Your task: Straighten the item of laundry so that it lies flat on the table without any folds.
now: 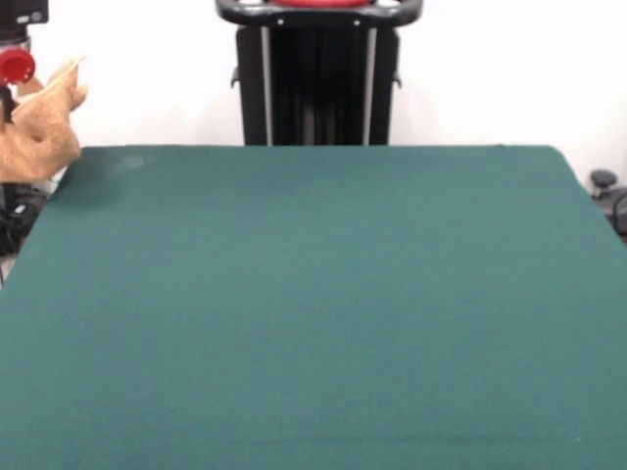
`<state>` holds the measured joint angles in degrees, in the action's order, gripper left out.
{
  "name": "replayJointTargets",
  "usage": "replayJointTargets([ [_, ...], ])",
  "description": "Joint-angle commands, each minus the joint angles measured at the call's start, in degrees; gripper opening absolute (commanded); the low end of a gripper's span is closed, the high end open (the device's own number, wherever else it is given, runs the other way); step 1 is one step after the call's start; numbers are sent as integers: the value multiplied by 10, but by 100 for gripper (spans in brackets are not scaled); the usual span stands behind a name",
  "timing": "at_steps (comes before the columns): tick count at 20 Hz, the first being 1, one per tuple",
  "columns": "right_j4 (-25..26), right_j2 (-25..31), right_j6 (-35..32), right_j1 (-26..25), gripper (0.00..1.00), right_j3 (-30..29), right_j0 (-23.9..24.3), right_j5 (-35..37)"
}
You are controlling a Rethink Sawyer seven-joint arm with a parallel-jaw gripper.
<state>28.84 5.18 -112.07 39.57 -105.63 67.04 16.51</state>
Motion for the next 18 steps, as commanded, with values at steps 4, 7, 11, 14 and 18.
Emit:
replayJointTargets([
  [4, -53, 5, -56, -22, 0, 64, -73, 93],
  [7, -64, -7, -70, -23, 0, 84, -93, 111],
  [11, -88, -37, -103, -19, 0, 102, -137, 139],
  [14, -107, -56, -124, -28, 0, 115, -164, 147],
  [18, -141, -97, -186, -57, 0, 112, -212, 117],
])
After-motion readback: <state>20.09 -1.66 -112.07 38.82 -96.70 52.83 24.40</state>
